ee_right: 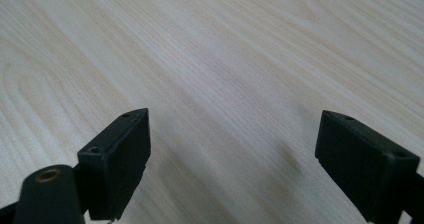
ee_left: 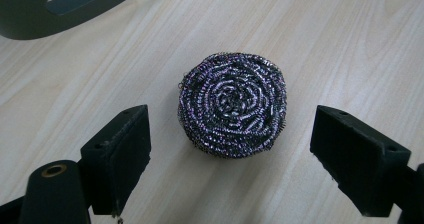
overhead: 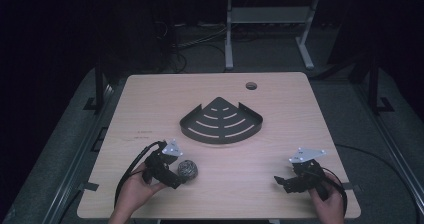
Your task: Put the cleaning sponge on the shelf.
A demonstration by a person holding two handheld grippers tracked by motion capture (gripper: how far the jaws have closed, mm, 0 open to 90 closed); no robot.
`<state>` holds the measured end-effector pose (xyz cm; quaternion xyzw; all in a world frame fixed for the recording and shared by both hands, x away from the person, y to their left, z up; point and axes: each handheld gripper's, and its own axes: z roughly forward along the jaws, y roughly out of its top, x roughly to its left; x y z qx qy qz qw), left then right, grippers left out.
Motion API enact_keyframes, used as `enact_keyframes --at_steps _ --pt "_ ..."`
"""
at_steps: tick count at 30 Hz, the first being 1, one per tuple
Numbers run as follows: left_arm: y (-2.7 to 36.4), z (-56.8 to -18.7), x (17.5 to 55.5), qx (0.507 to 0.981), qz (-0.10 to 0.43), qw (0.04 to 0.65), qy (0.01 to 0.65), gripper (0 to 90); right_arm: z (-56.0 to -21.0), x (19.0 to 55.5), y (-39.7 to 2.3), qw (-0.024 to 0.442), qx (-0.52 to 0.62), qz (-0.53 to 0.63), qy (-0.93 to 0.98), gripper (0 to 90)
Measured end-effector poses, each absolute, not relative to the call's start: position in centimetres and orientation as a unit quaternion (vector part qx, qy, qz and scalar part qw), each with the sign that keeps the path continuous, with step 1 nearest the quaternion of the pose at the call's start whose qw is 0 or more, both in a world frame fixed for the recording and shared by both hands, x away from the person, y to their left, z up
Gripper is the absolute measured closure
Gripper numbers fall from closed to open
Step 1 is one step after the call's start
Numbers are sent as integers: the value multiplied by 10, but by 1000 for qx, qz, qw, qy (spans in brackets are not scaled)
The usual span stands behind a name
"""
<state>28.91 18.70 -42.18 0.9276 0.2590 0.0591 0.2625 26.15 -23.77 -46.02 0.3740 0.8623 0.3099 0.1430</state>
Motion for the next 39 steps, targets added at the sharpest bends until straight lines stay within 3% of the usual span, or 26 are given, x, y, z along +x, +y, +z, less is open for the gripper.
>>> enact_keyframes --at_steps 27,29,39 --pt "169 -434 298 937 48 235 252 164 -460 264 -234 141 369 310 865 141" --pt "168 -435 299 937 44 237 251 206 -461 264 -234 141 368 310 865 141" --pt "166 -438 300 942 47 222 246 232 -461 265 -233 142 366 309 866 140"
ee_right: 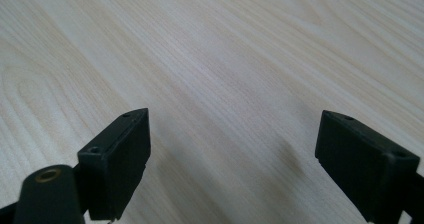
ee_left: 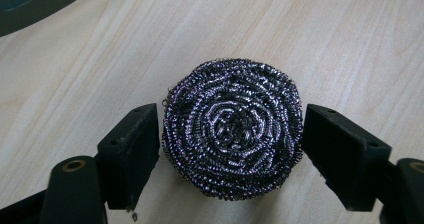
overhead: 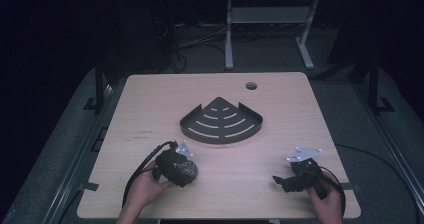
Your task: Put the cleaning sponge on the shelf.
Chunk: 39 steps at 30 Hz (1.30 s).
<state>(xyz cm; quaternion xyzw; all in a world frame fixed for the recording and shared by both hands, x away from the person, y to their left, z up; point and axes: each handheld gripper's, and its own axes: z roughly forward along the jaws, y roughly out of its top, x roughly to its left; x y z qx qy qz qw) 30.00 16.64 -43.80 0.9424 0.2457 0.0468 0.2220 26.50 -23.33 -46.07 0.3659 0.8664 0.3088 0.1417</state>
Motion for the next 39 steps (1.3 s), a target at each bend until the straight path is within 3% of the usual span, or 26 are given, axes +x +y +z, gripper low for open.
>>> enact_keyframes --at_steps 17,39 --pt "164 -440 301 946 55 208 244 335 -461 266 -233 142 364 307 868 141" --pt "161 -422 309 940 48 231 247 343 -462 268 -228 138 364 306 869 140"
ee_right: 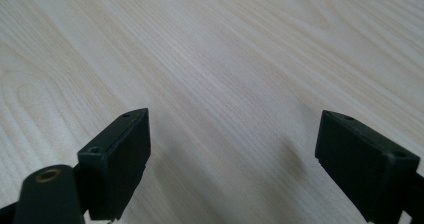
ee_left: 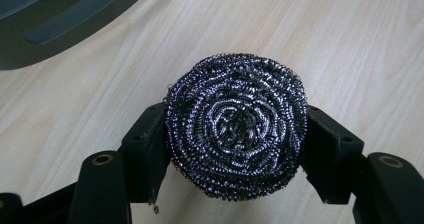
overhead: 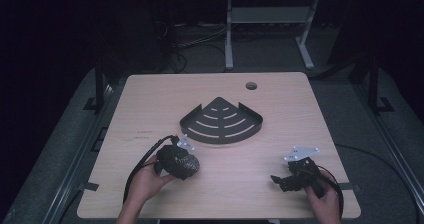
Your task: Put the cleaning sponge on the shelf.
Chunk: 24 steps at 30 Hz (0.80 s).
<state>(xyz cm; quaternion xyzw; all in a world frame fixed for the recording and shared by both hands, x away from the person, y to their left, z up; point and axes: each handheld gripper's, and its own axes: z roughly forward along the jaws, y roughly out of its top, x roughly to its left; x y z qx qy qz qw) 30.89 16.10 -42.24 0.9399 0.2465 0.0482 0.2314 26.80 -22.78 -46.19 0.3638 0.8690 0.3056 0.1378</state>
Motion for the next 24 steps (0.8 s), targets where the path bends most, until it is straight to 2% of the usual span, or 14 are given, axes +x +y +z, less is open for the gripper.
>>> enact_keyframes --at_steps 24 --pt "152 -407 321 941 47 232 243 348 -463 271 -224 135 359 304 872 140"
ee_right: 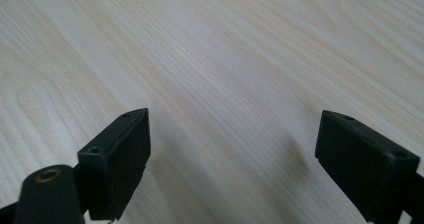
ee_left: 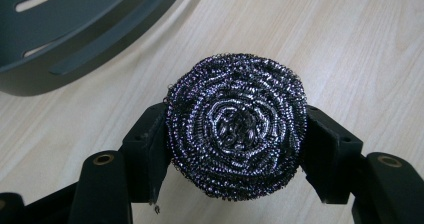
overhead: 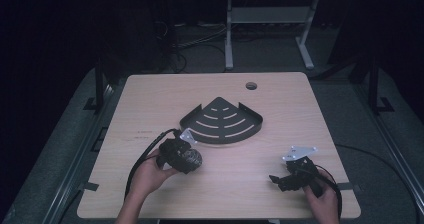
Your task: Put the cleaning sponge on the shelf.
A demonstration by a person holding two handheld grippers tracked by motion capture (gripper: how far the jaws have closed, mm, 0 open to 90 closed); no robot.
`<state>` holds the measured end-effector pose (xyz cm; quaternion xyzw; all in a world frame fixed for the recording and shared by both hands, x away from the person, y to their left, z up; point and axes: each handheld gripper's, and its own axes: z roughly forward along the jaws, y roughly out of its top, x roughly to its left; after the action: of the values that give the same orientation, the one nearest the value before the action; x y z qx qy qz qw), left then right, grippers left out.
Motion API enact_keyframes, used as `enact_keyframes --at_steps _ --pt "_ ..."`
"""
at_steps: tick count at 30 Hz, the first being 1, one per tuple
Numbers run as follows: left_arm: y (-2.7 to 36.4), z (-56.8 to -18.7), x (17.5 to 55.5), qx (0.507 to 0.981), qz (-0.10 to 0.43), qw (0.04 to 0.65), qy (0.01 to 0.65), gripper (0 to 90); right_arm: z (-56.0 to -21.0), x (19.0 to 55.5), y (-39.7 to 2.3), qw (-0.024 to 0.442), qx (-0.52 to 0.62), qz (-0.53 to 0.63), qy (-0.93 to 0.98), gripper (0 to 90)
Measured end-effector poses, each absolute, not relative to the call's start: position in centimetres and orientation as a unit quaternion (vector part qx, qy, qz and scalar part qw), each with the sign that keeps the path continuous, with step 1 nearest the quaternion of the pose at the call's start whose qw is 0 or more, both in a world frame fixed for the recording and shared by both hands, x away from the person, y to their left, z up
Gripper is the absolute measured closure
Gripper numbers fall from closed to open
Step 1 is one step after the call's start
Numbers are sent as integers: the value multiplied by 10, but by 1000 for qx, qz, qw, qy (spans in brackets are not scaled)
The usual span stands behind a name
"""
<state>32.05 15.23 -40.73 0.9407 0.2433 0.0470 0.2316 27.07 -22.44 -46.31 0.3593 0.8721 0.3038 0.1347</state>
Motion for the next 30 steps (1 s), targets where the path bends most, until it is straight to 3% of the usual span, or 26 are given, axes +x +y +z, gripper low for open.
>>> enact_keyframes --at_steps 30 --pt "127 -385 356 942 39 238 235 345 -463 272 -225 132 361 307 871 141"
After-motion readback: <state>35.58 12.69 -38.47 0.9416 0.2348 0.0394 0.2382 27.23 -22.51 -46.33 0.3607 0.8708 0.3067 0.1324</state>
